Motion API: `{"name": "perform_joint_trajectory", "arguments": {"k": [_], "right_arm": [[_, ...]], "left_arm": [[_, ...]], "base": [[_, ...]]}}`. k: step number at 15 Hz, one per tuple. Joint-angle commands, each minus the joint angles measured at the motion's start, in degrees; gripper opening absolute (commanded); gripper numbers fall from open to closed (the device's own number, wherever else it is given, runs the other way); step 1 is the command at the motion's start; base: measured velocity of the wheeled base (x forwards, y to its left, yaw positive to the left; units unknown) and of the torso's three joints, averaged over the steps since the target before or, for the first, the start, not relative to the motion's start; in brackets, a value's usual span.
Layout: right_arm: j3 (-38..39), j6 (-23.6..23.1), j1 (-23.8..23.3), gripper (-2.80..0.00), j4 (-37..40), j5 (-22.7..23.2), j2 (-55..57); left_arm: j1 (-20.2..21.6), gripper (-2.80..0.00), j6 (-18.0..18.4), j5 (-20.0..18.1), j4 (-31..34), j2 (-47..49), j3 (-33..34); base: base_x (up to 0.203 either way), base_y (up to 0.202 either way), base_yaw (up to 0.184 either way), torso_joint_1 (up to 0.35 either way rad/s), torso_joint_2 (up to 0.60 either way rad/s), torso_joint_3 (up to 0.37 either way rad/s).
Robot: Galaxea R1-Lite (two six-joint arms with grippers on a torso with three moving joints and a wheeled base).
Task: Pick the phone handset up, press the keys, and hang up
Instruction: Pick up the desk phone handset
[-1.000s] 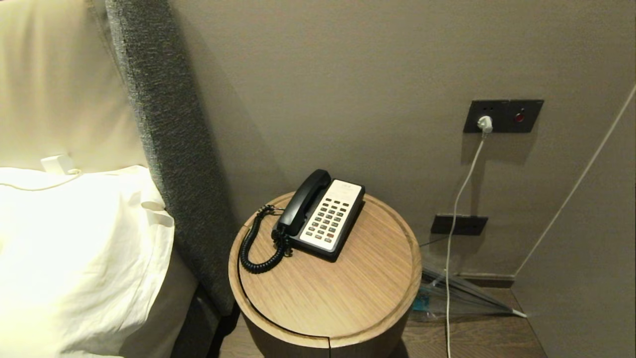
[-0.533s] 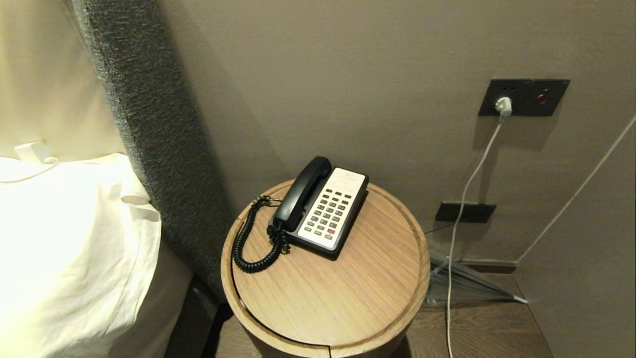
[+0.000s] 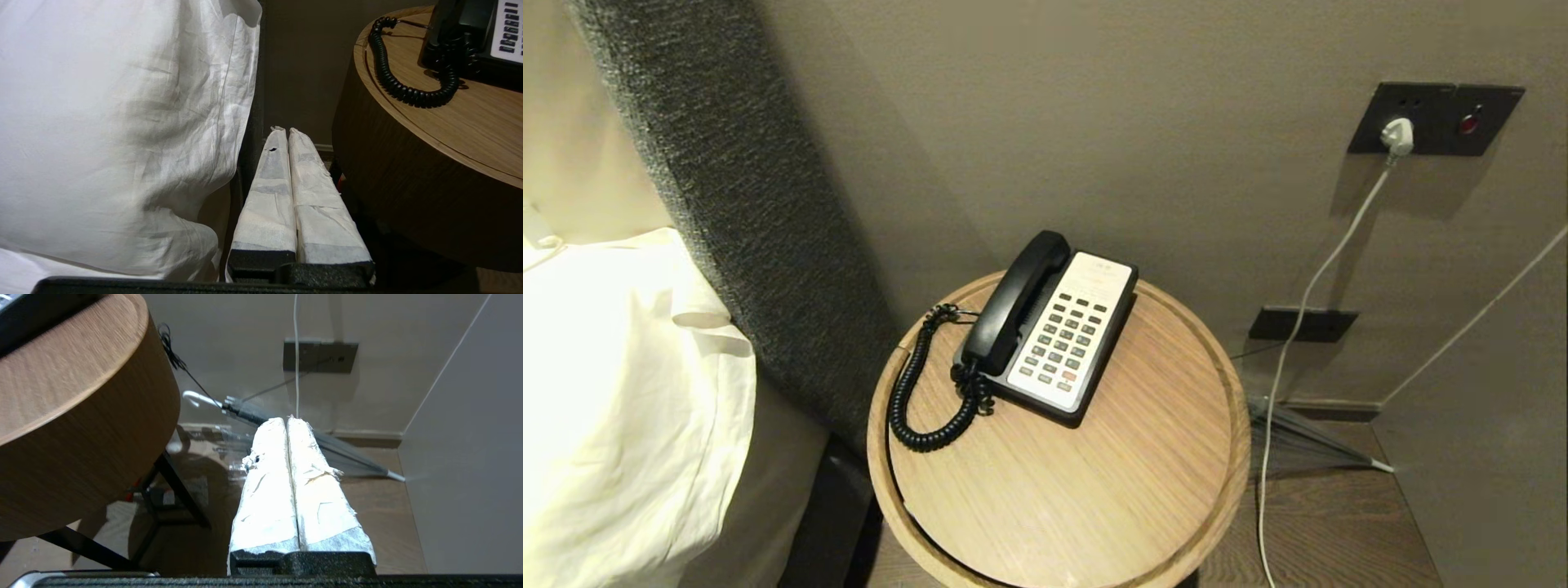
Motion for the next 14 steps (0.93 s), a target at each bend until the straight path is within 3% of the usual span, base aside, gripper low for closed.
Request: {"name": "perform_joint_trajectory", "arguments": {"k": [1, 10, 14], "right_arm": [[1.23, -0.02, -0.05, -2.80, -0.04, 0.01, 0.05], [1.23, -0.02, -0.06, -2.80, -0.04, 0.01, 0.05], [1.23, -0.02, -0.06, -2.80, -0.04, 0.01, 0.05]], "left_arm": [[0.00, -2.80, -0.02, 0.02, -0.05, 0.07, 2.29], [0.00, -2.80, -0.10, 0.07, -0.05, 0.07, 2.30], [0.00, -2.80, 0.11, 0.02, -0.05, 0.07, 2.29]], "base": [[0.000, 0.000, 0.000, -0.002, 0.00, -0.203], [0.000, 0.000, 0.000, 0.003, 0.00, -0.196], [0.000, 0.000, 0.000, 0.001, 0.01, -0.064]]}}
